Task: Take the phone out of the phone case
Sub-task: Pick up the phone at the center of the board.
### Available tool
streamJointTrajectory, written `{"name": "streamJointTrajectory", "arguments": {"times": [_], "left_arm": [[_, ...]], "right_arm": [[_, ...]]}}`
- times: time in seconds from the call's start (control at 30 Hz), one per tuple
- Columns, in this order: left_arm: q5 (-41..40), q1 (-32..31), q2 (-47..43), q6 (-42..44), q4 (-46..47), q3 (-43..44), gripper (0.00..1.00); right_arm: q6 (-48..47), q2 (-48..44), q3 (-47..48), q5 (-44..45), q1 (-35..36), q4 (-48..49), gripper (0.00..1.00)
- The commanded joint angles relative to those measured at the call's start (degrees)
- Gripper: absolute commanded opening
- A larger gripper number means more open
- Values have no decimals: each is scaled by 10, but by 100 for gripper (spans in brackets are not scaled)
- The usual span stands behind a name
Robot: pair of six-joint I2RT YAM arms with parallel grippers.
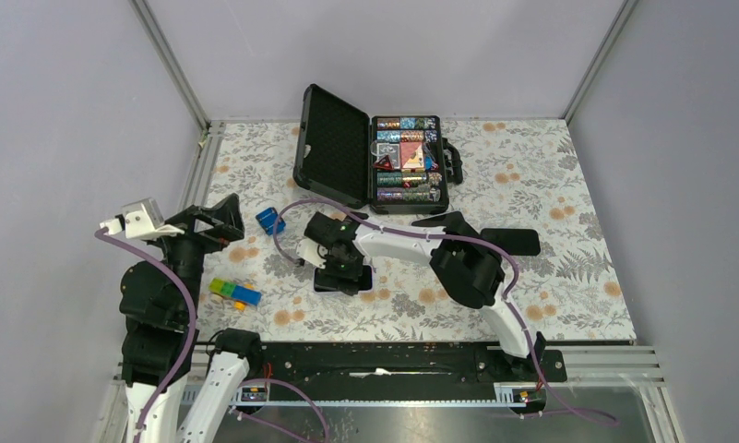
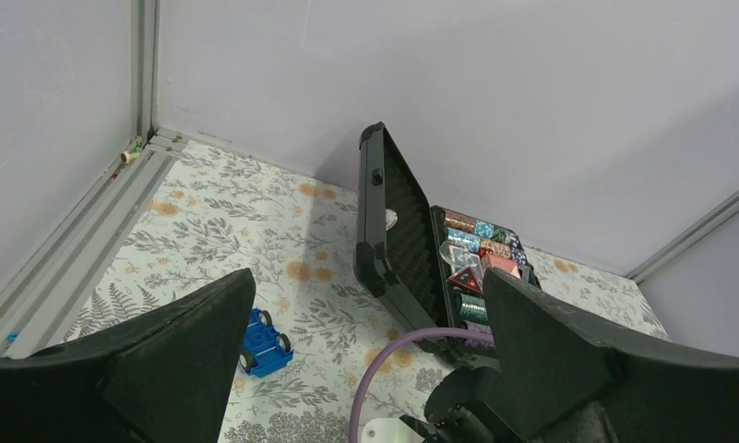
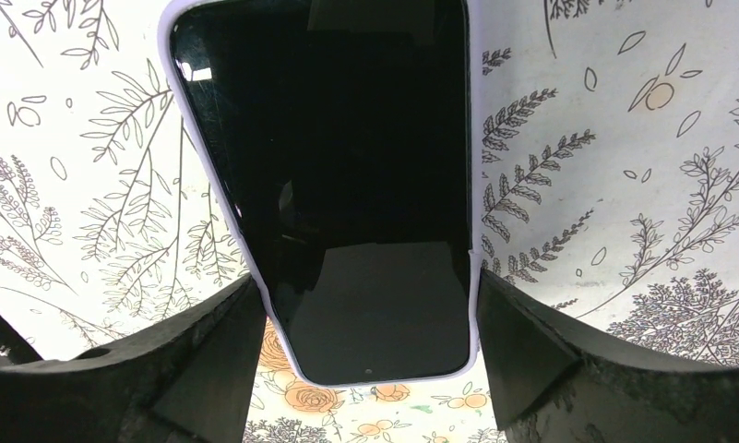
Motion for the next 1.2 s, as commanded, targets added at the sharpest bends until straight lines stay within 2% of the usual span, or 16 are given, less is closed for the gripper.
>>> {"name": "streamJointTrajectory", "arguments": {"times": [0.0,0.1,0.2,0.33,0.57,0.83,0.9,1.0,1.07,1.17], "left_arm": [[19,2,-2,0,17,4,99],[37,2,26,-10,-20,37,99],[77,2,73,-17,-59,67,99],[91,2,91,-45,-81,81,99],[87,2,83,-85,-72,62,99],[108,2,141,-163,-155,81,99],[129,2,141,-181,-154,64,99],[200,2,141,-204,-120,23,99],[238,2,145,-232,-107,-17,99],[252,2,134,-281,-79,-84,99]], "right_arm": [[3,46,-4,-12,-2,-53,66],[21,32,-10,-17,-8,-33,54],[61,-8,-51,-6,-18,38,45],[118,-65,-133,-3,-27,156,40],[187,-169,-247,40,-35,294,38],[306,-287,-351,-11,-86,407,39],[334,-306,-371,-25,-95,435,39],[380,-333,-398,-66,-109,474,39],[403,-333,-397,-85,-115,473,38],[422,-326,-402,-97,-115,468,38]]}}
